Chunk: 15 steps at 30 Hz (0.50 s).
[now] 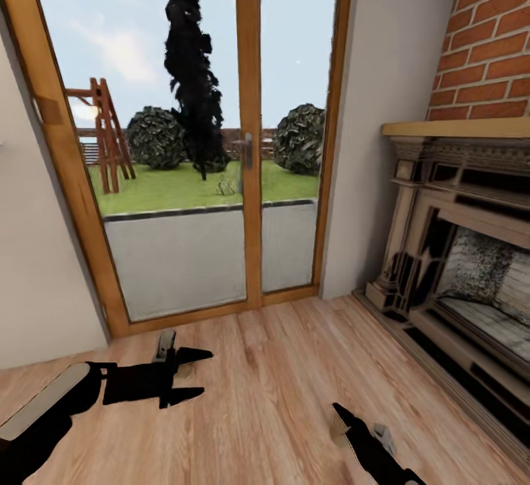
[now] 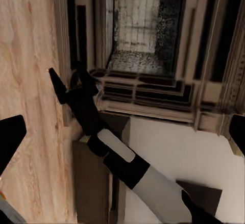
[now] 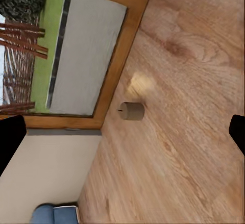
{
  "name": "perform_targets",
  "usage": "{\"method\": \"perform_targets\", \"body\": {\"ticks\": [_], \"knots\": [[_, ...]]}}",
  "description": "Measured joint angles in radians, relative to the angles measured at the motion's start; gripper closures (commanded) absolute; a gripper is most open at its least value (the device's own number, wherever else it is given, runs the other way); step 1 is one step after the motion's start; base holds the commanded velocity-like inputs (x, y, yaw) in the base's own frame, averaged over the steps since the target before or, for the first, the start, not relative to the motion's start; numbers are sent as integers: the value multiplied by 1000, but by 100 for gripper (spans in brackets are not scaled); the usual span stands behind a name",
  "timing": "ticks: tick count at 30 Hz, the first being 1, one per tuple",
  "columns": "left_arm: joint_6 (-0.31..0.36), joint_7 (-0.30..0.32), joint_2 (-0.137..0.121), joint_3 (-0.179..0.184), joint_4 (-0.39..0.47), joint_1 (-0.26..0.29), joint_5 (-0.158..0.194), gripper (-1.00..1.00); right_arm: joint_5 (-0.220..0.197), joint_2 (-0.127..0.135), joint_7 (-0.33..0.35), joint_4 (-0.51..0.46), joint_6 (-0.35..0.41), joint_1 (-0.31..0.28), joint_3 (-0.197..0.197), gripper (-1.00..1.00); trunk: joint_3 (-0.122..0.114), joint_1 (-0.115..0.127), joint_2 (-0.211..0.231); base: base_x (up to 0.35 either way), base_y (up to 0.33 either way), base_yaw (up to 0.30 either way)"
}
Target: Place each of the two pumpkins and all three candles from the living room inside a cabinet in the living room (use any cabinet), then make sure every cabinet is closed, and position the cauldron so it is next to a table in the living room.
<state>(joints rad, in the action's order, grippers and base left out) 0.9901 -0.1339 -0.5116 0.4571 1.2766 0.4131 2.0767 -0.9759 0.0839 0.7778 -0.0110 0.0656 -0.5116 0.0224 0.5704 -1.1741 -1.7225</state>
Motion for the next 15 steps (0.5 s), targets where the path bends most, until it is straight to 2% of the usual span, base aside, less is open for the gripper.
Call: {"method": "perform_targets", "body": {"ticks": [3, 5, 7, 10, 12, 15], "knots": [[-1, 2, -9, -71, -53, 0, -131, -100, -1, 0, -9, 6, -6, 0, 0, -100, -1, 0, 0, 236, 0, -271], [-1, 0, -8, -152, -79, 1, -268, -100, -2, 0, -12, 11, -8, 0, 0, -100, -2, 0, 0, 229, 0, -271], [-4, -5, -6, -215, -90, 0, -398, -100, -2, 0, -18, 12, -9, 0, 0, -100, -3, 0, 0, 225, 0, -271], [-18, -7, -4, -254, -96, 0, -561, -100, -3, -1, -50, 12, -20, 0, 0, -100, -5, 0, 0, 213, 0, -271], [-36, -12, -1, -262, -98, 0, -635, -100, -2, -2, -75, 10, -32, 0, 0, -100, -5, 0, 0, 233, 0, -271], [-56, -65, 1, -266, -104, 0, -691, -100, 0, -2, -93, 3, -45, 0, -2, -100, -7, 0, 0, 269, 0, -271]]}}
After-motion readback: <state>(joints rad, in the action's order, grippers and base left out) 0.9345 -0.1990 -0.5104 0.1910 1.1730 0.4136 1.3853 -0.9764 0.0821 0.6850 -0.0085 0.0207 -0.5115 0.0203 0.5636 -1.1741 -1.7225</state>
